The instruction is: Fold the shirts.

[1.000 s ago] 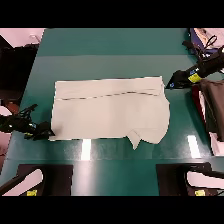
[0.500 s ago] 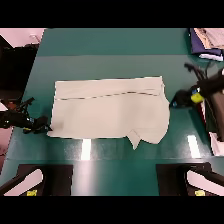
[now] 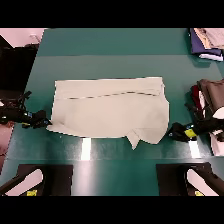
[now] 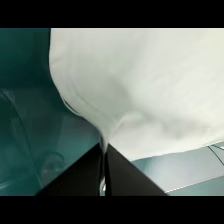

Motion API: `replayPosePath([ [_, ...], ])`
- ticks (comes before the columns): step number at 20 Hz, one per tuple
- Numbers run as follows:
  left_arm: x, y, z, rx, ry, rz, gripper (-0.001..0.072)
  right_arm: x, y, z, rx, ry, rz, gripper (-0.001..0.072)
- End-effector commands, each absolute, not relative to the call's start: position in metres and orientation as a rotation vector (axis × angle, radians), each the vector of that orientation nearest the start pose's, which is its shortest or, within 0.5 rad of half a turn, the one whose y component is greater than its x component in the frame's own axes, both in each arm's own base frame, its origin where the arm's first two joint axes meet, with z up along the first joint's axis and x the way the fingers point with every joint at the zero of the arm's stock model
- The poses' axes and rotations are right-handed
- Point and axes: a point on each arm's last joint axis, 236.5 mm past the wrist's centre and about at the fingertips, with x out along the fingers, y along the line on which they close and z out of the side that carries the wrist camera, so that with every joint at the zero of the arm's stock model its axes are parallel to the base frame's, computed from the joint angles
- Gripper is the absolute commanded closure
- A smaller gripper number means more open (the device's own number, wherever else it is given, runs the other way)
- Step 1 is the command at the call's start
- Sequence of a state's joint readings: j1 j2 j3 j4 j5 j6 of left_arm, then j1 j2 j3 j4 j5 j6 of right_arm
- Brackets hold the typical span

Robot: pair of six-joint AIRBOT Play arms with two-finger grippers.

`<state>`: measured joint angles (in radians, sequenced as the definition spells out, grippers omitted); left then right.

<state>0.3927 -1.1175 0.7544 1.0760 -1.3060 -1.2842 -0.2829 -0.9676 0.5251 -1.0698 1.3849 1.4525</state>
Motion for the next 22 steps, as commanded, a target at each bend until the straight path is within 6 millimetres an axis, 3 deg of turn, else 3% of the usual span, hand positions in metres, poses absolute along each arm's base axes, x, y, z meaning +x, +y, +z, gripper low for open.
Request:
replayPosePath([
  [1,0.266,-0.009,-0.042,-0.572,1.452,-0.174,0.0685,0.188,0.081,-0.081,0.805,1.613,0.167,0.0347],
  [6,0.264,-0.010,-0.042,-0.573,1.457,-0.177,0.0684,0.199,0.096,-0.093,0.830,1.614,0.185,0.0350],
  [7,0.264,-0.010,-0.042,-0.573,1.458,-0.178,0.0684,0.198,0.099,-0.095,0.817,1.623,0.194,0.0409],
  [9,0.263,-0.010,-0.041,-0.569,1.462,-0.185,0.0684,0.197,0.102,-0.093,0.755,1.610,0.235,0.0651],
  [10,0.262,-0.011,-0.041,-0.558,1.466,-0.199,0.0685,0.199,0.102,-0.089,0.734,1.588,0.246,0.0696],
  [11,0.261,-0.011,-0.041,-0.549,1.466,-0.204,0.0686,0.200,0.097,-0.082,0.695,1.562,0.249,0.0696],
  [14,0.267,-0.005,-0.021,-0.502,1.393,-0.188,0.0687,0.194,0.057,-0.051,0.533,1.545,0.172,0.0697],
  [17,0.249,-0.015,0.007,-0.461,1.369,-0.228,0.0687,0.190,0.012,-0.001,0.407,1.483,0.075,0.0697],
  [20,0.217,-0.032,0.030,-0.440,1.399,-0.292,0.0687,0.188,0.004,0.044,0.373,1.391,0.055,0.0698],
  [22,0.210,-0.045,0.043,-0.476,1.384,-0.326,0.0687,0.192,0.004,0.060,0.349,1.330,0.054,0.0697],
])
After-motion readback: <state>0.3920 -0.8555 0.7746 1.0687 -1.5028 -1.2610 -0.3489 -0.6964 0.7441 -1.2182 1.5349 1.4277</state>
